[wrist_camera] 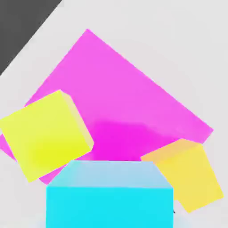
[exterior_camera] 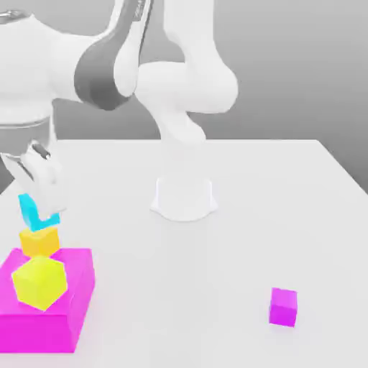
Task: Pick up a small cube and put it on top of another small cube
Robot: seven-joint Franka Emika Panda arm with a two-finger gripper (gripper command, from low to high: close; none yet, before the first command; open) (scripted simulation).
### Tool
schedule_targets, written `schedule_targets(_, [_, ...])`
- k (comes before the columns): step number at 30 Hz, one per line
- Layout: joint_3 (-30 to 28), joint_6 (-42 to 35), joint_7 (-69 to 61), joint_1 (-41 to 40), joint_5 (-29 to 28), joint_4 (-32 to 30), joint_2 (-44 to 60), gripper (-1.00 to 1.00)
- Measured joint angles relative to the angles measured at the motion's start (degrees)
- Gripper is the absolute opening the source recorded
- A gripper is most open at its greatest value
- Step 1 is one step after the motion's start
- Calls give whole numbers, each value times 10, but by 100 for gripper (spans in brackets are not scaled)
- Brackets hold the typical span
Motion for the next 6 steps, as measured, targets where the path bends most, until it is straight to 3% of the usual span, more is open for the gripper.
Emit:
schedule_targets(2, [-8, 44, -4, -3, 11, -14, 30, -100])
schedule_targets(3, [-9, 66, -7, -3, 16, -19, 47, 100])
schedule_targets(6, [-9, 66, -7, -3, 16, -19, 47, 100])
